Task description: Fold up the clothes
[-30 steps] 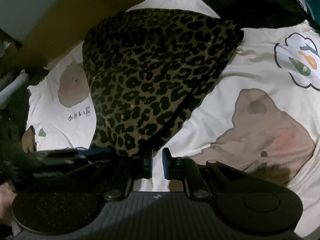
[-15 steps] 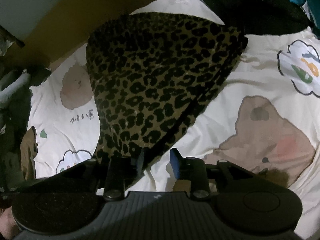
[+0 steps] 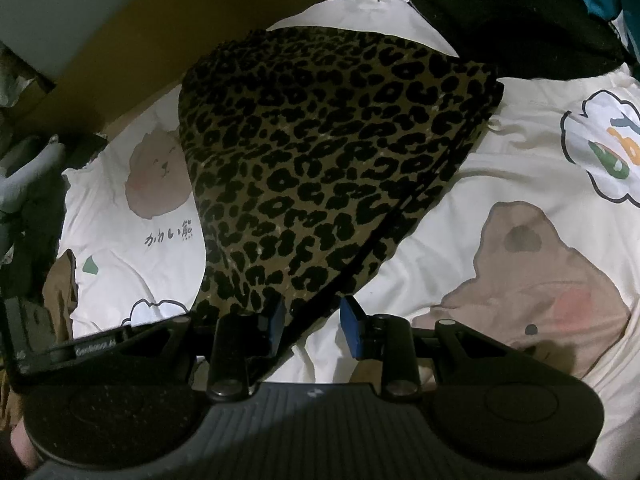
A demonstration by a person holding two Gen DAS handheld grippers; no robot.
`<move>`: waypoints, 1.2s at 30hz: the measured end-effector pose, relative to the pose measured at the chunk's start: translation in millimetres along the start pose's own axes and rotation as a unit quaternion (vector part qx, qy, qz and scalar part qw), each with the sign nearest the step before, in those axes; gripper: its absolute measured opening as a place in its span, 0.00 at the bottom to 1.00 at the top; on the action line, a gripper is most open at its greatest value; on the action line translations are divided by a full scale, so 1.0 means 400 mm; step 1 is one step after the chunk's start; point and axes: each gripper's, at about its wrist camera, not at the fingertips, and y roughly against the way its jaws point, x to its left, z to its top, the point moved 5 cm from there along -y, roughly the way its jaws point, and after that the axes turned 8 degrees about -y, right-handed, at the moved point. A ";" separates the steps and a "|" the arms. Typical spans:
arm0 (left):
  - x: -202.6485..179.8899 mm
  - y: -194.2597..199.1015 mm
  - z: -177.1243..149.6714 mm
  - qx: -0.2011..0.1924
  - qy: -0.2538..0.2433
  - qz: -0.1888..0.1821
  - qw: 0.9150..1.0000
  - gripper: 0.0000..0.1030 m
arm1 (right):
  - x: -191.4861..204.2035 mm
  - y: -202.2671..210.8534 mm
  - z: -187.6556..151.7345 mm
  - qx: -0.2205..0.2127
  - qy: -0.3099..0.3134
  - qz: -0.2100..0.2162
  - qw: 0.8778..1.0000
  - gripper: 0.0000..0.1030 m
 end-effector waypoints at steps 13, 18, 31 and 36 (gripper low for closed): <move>-0.017 -0.032 -0.007 0.009 0.050 -0.101 0.994 0.57 | 0.062 0.072 0.121 -0.014 0.060 0.035 0.997 0.36; -0.026 -0.038 -0.024 0.011 0.076 -0.122 0.990 0.57 | 0.073 0.084 0.149 -0.018 0.075 0.035 0.996 0.37; 0.016 -0.074 -0.074 0.021 0.109 -0.121 0.986 0.34 | -0.066 0.042 0.168 -0.028 -0.009 0.001 1.000 0.38; 0.019 -0.076 -0.082 0.021 0.110 -0.111 0.988 0.09 | -0.157 0.023 0.206 -0.053 -0.078 -0.006 0.995 0.42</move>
